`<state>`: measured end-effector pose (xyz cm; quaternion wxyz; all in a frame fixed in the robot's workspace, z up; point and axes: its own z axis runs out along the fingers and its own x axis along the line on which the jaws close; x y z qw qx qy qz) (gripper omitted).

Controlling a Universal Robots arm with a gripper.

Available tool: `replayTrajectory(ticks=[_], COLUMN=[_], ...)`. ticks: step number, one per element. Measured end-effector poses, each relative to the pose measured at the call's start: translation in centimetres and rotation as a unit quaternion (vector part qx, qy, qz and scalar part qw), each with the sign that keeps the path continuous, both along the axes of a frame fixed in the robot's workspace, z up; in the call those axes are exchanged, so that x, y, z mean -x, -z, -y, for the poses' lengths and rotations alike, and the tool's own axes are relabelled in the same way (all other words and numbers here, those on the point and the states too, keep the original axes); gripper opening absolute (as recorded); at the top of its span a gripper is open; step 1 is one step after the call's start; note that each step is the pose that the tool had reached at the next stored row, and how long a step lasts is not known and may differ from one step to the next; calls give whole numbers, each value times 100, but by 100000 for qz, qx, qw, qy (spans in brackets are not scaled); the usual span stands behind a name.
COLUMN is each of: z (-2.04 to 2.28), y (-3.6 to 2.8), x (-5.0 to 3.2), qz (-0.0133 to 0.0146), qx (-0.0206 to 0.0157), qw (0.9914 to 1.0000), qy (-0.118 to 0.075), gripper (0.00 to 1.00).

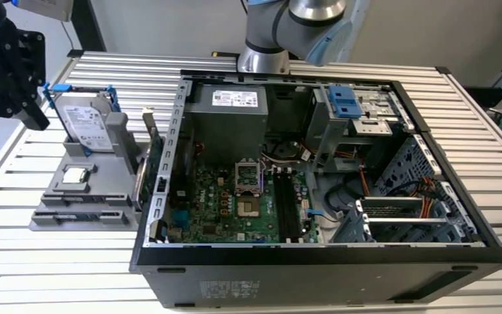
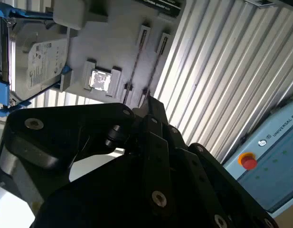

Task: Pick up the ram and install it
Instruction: 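Pick up the ram and move it above insertion slot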

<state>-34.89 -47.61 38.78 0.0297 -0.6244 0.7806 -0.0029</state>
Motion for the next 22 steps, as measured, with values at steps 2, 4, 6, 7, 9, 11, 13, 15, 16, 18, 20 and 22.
replayTrajectory(ticks=[2,4,6,7,9,11,13,15,16,18,20,22], z=[-1,-1,-1,0,0,0,0,-5,-9,-13,-15,-16], y=[6,13,17,19,24,29,33,35,36,38,39,42], x=[2,1,1,1,1,1,0,1,1,1,2,2], qz=[1,3,-4,-2,0,20,-36,-198,-367,-875,-1249,-1446], qx=[2,0,6,-3,-81,-260,-621,-1015,-1189,-1568,-1901,-2173], qw=[99964,99898,99820,99771,99680,99607,99548,99529,99524,99514,99493,99456], qy=[-2683,-4521,-5997,-6765,-7994,-8856,-9479,-9638,-9663,-9686,-9799,-10088], gripper=[0,0,0,0,0,0,0,0,0,0,0,0])
